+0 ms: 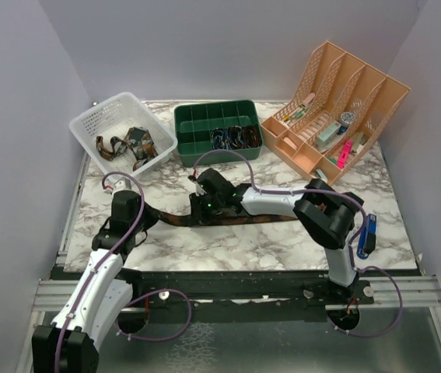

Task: Roll the ties
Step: Roll the tie at the center of the board.

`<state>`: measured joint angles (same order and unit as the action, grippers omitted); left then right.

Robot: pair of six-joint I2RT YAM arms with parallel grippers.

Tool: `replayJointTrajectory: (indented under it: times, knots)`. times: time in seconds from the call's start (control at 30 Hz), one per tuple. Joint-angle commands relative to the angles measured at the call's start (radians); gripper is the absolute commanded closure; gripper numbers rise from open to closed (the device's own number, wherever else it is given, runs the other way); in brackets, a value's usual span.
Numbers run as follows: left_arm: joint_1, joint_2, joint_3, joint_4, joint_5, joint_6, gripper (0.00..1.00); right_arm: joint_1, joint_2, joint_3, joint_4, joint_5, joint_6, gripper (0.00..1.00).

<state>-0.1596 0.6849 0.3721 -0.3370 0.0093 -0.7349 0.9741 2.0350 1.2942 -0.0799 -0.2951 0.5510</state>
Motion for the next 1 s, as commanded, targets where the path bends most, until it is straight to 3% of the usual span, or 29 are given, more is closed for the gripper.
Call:
replayJointTrajectory:
  times: [0.0,0.37,0.63,0.97]
  knots:
    - [-0.008,0.019,0.025,0.0,-0.003,0.025,1.0,0.003,-0.105,-0.019,0.053,-0.009,0.022,0.82]
    - [-0.009,0.025,0.027,0.001,-0.036,0.038,1.0,0.003,0.066,0.114,0.101,-0.053,0.063,0.82]
    - [-0.009,0.03,0.028,0.003,-0.035,0.04,1.0,0.003,0.142,0.125,0.004,0.013,0.058,0.84]
    - [-0.015,0.053,0.049,0.004,-0.032,0.063,1.0,0.003,0.029,0.129,-0.018,0.045,0.009,0.8]
